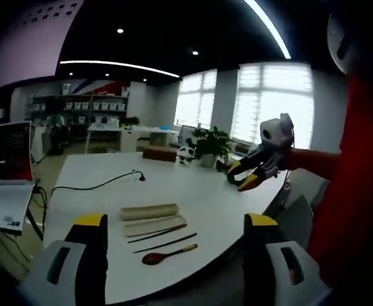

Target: Arrange the utensils inside the cutlery case until each visible utensil rests in its matching compartment.

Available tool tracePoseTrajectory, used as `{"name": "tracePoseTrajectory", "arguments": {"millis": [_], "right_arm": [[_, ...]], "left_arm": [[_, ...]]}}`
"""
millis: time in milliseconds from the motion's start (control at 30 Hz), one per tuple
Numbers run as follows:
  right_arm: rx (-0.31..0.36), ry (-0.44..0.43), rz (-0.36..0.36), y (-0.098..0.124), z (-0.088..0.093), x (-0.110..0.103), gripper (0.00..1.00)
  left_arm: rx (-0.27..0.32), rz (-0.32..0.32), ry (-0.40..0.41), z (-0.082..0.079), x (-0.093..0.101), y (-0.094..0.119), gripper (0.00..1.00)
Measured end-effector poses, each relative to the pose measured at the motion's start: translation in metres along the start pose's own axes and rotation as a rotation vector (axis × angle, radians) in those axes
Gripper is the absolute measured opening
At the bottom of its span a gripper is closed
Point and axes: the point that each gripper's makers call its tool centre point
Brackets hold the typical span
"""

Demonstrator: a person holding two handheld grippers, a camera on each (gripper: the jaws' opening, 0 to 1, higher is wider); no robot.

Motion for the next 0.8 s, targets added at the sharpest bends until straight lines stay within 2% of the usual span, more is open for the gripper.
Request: {"name": "tracePoseTrajectory", "arguments": {"millis": [33,67,133,167,200,267,300,367,500,567,667,800], "right_arm": [[-0.004,0.017,0.002,-0.002,-0.001,0.001,0.36],[-0.001,0.017,-0.001,-0.003,-0.002,0.001,0.36],[0.004,0.018,-0.011,-0.005,-0.003,0.001,0.36],[0.018,0.008,-0.012,-0.006,-0.004,0.001,0.37],[0.020,-0.002,-0.018,-0.006,-0.005,0.000,0.37],[0.021,-0.015,-0.021,-0.007,-0.005,0.000,0.37],[0.021,-0.016,-0.020,-0.007,-0.005,0.000,0.37],[0.013,-0.015,-0.021,-0.009,-0.004,0.000,0.37],[0.002,-0.016,-0.010,-0.011,-0.002,0.004,0.36],[-0.005,-0.014,0.013,-0.011,-0.001,0.008,0.33],[0.017,-0.051,0.016,-0.014,-0.003,0.009,0.32],[0.010,-0.092,-0.001,-0.017,-0.001,0.010,0.31]], "left_arm": [[-0.041,-0.029,-0.007,0.007,-0.005,0.000,0.90],[-0.044,-0.034,-0.011,0.009,-0.006,-0.003,0.96],[-0.015,-0.006,0.006,0.006,-0.002,-0.003,0.98],[0.008,0.027,0.076,0.003,0.004,-0.006,0.99],[0.013,0.028,0.112,0.001,0.004,-0.005,0.98],[0.051,0.007,0.123,-0.005,-0.001,-0.005,0.97],[0.059,0.016,0.145,-0.007,-0.002,-0.004,0.96],[0.066,0.018,0.188,-0.008,-0.006,-0.004,0.94],[0.088,0.017,0.224,-0.012,-0.009,-0.002,0.93],[0.092,0.011,0.211,-0.013,-0.011,0.000,0.94],[0.073,-0.014,0.091,-0.012,-0.014,0.004,0.93],[0.075,-0.021,0.070,-0.012,-0.013,0.006,0.87]]}}
Point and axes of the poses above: the point that each gripper's makers call its tool centre point, and the gripper's own axes: y roughly backward along the fingers, x roughly to its right, z roughly out of its underside, and after that the axes turned 3 degrees about y, right-handed
